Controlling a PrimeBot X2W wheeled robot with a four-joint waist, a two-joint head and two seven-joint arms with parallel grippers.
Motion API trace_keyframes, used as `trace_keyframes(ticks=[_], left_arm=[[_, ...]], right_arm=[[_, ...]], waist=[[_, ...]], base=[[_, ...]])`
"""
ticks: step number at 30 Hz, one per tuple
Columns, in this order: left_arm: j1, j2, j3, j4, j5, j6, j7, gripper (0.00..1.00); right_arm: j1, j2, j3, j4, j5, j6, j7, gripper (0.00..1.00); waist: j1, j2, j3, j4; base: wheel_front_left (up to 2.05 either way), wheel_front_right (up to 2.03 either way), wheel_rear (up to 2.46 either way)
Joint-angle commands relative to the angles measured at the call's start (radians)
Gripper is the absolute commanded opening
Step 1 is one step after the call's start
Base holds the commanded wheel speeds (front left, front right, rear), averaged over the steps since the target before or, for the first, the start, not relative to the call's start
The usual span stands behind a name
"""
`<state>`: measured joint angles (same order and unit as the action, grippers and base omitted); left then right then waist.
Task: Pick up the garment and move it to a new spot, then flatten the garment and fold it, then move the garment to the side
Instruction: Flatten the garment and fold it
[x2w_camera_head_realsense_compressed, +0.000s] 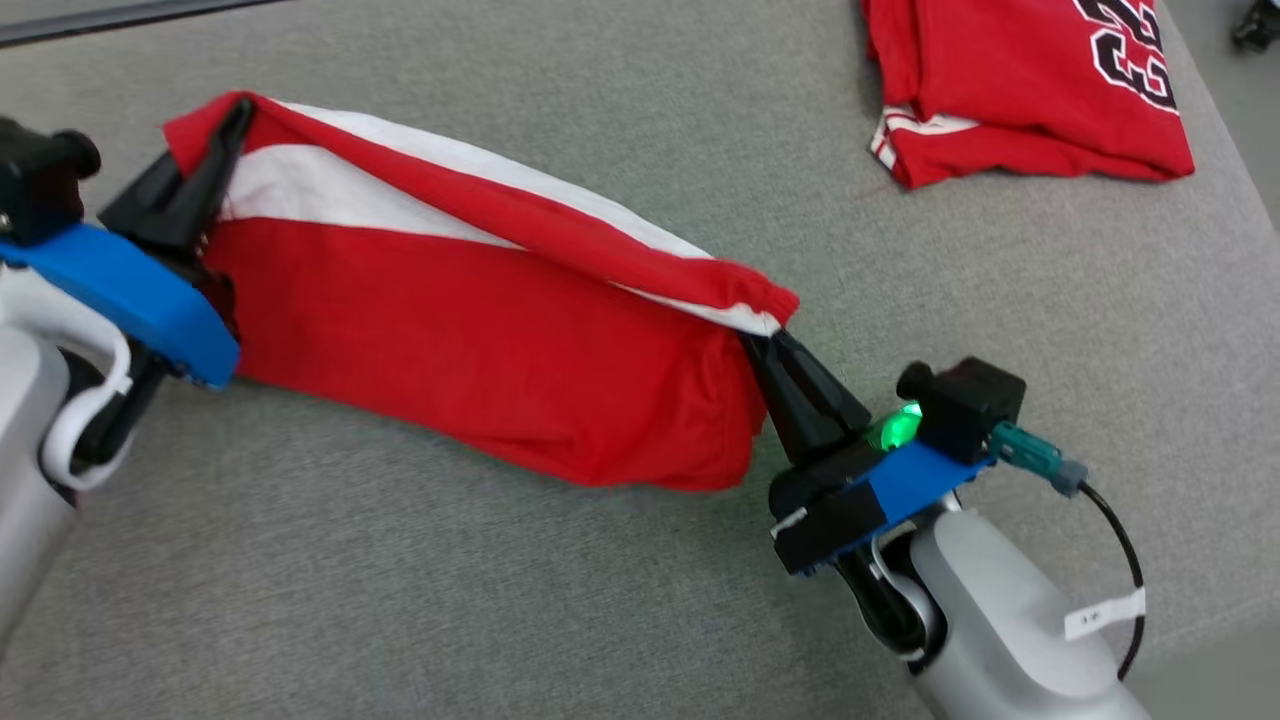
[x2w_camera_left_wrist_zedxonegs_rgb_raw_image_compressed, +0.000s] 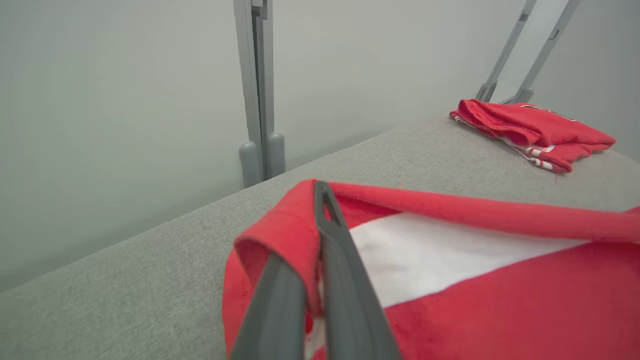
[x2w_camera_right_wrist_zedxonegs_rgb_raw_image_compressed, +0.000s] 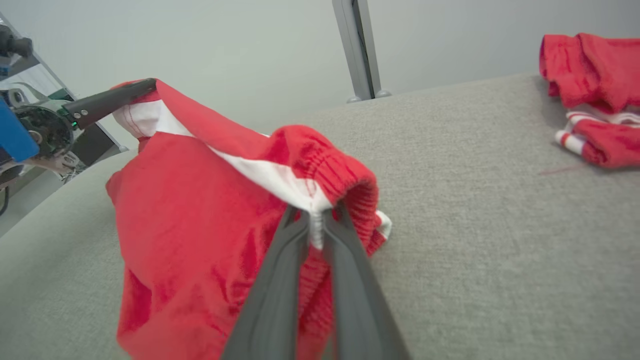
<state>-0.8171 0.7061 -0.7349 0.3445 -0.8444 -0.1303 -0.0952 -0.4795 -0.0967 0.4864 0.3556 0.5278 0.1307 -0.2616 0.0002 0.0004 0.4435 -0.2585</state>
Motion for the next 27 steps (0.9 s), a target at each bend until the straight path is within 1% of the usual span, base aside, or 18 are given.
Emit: trace_keyframes(ticks=[1, 6, 8, 9, 10, 11, 12, 15, 19, 24, 25, 26, 27], left_arm=[[-0.041, 0.014, -0.02, 0.029, 0.006, -0.001, 0.004, 0.0], [-0.163, 0.012, -0.112, 0.134, -0.018, 0.0, 0.013, 0.0], [-0.199, 0.008, -0.147, 0.169, -0.026, 0.0, 0.0, 0.0], [-0.213, 0.004, -0.158, 0.187, -0.031, 0.001, -0.013, 0.0], [-0.226, 0.0, -0.172, 0.205, -0.034, 0.001, -0.024, 0.43], [-0.234, -0.006, -0.188, 0.226, -0.039, 0.001, -0.028, 0.86], [-0.239, -0.012, -0.208, 0.238, -0.043, 0.001, -0.032, 1.0], [-0.256, -0.025, -0.258, 0.286, -0.074, 0.0, -0.075, 1.0], [-0.252, -0.018, -0.29, 0.31, -0.114, 0.0, -0.12, 1.0], [-0.242, -0.009, -0.304, 0.323, -0.147, 0.0, -0.156, 1.0], [-0.242, -0.009, -0.304, 0.323, -0.147, 0.0, -0.156, 1.0], [-0.232, -0.006, -0.3, 0.325, -0.156, 0.0, -0.164, 1.0], [-0.226, -0.005, -0.3, 0.325, -0.158, 0.0, -0.165, 1.0]], right_arm=[[-0.033, 0.012, -0.002, 0.017, -0.016, 0.0, -0.003, 0.0], [-0.104, 0.038, 0.008, 0.069, -0.02, 0.0, -0.004, 0.0], [-0.121, 0.043, 0.015, 0.083, -0.019, 0.0, -0.004, 0.0], [-0.127, 0.044, 0.016, 0.089, -0.019, 0.0, -0.004, 0.41], [-0.133, 0.045, 0.015, 0.094, -0.02, 0.0, -0.004, 0.77], [-0.135, 0.044, 0.015, 0.099, -0.022, 0.0, -0.004, 1.0], [-0.134, 0.044, 0.015, 0.104, -0.025, 0.0, -0.004, 1.0], [-0.109, 0.045, -0.01, 0.094, -0.035, 0.0, -0.004, 1.0], [-0.056, 0.04, -0.064, 0.055, -0.073, 0.0, -0.004, 1.0], [0.03, 0.022, -0.157, -0.037, -0.144, 0.0, -0.004, 1.0], [0.03, 0.022, -0.157, -0.037, -0.144, 0.0, -0.004, 1.0], [0.066, 0.022, -0.195, -0.09, -0.188, 0.0, -0.004, 1.0], [0.084, 0.024, -0.214, -0.117, -0.199, 0.0, -0.004, 1.0]], waist=[[-0.0002, -0.0004, 0.013, -0.011], [-0.0002, -0.0004, 0.054, -0.036], [-0.0002, -0.0004, 0.063, -0.04], [-0.0002, -0.0004, 0.065, -0.04], [-0.0002, -0.0004, 0.066, -0.038], [-0.0002, -0.0004, 0.066, -0.037], [-0.0002, -0.0004, 0.064, -0.035], [-0.0002, -0.0004, 0.048, -0.023], [-0.0002, -0.0004, 0.02, -0.01], [-0.0002, -0.0004, -0.011, 0.004], [-0.0002, -0.0004, -0.011, 0.004], [-0.0002, -0.0004, -0.021, 0.003], [-0.0002, -0.0004, -0.024, 0.002]], base=[[0.0, 0.0, 0.0], [0.0, 0.0, 0.0], [0.0, 0.0, 0.0], [0.0, 0.0, 0.0], [0.0, 0.0, 0.0], [0.0, 0.0, 0.0], [0.0, 0.0, 0.0], [0.0, 0.0, 0.0], [0.0, 0.0, 0.0], [0.0, 0.0, 0.0], [0.0, 0.0, 0.0], [0.0, 0.0, 0.0], [0.0, 0.0, 0.0]])
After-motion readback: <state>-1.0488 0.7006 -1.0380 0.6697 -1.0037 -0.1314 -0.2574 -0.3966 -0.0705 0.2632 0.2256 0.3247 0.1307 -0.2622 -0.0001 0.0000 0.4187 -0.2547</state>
